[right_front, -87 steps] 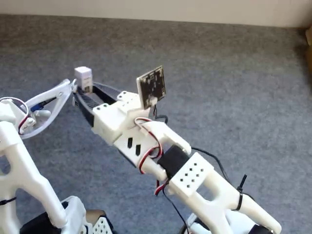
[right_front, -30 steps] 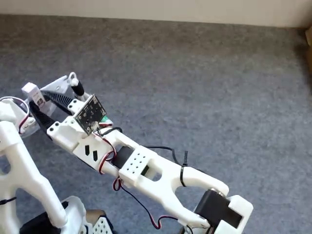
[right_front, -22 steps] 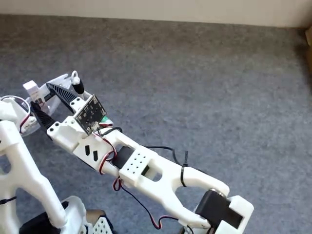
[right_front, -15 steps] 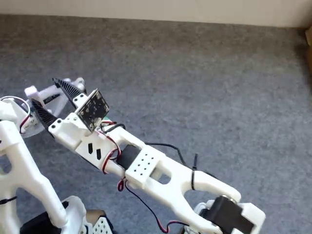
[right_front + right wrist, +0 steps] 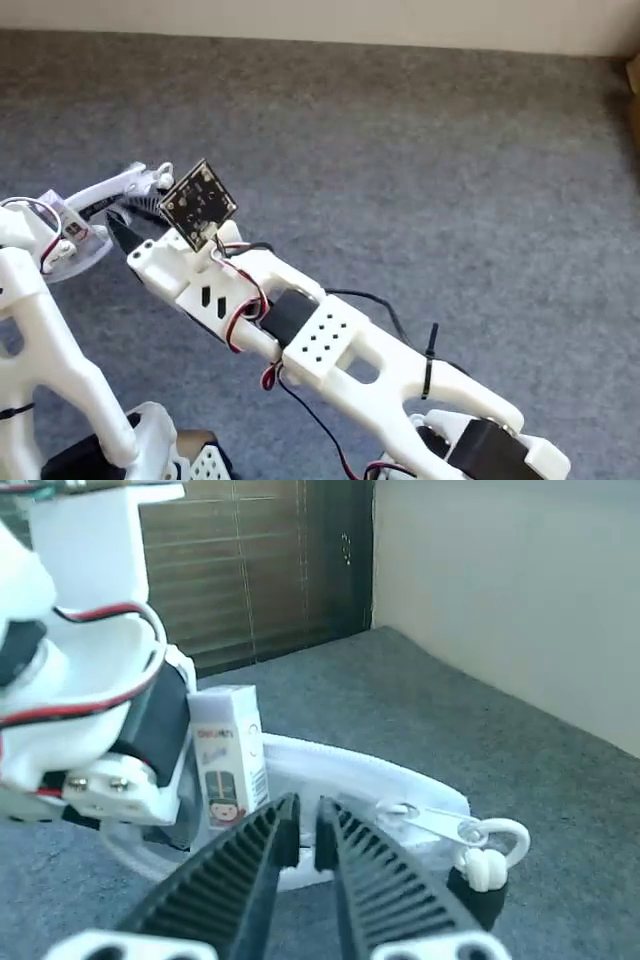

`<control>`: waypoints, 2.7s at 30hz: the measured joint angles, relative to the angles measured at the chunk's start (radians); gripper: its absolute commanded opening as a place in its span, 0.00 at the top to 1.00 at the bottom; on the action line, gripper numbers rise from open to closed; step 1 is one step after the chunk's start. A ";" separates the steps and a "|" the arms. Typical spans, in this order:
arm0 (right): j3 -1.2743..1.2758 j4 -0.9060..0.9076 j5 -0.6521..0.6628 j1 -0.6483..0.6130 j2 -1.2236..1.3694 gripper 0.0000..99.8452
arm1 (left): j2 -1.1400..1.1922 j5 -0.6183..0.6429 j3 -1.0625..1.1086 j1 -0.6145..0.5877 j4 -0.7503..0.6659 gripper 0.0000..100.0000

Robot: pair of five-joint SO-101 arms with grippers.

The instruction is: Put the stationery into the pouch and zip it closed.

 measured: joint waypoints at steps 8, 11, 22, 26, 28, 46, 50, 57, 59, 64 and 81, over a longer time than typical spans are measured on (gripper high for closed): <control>0.000 0.037 0.054 -0.054 -0.002 0.99 | 0.000 0.000 0.002 0.000 0.000 0.99; 0.000 0.037 0.057 -0.081 0.021 0.99 | 0.000 0.000 0.002 0.000 0.000 0.99; -0.186 0.037 0.066 -0.081 0.256 0.99 | 0.000 0.003 -0.002 -0.006 -0.003 0.99; -0.189 0.038 0.066 -0.080 0.239 0.99 | 0.000 0.003 -0.002 -0.003 -0.003 0.99; -0.189 0.066 0.066 -0.080 0.219 0.99 | 0.000 0.003 -0.002 -0.003 -0.003 0.99; -0.278 0.133 0.066 -0.020 0.290 0.99 | 0.000 0.000 0.009 0.000 -0.003 0.99; -0.279 0.216 0.064 -0.015 0.252 0.99 | 0.000 0.000 0.009 0.000 -0.003 0.99; -0.278 0.304 0.063 0.058 0.172 0.99 | 0.000 0.000 0.009 0.000 -0.003 0.99; -0.278 0.313 0.063 0.075 0.152 0.99 | 0.000 0.000 0.009 0.000 -0.003 0.99; -0.278 0.334 0.063 0.110 0.114 0.99 | 0.000 0.000 0.009 0.000 -0.003 0.99; -0.451 0.494 0.063 0.255 0.097 0.99 | 0.002 0.002 -0.026 -0.189 -0.003 0.99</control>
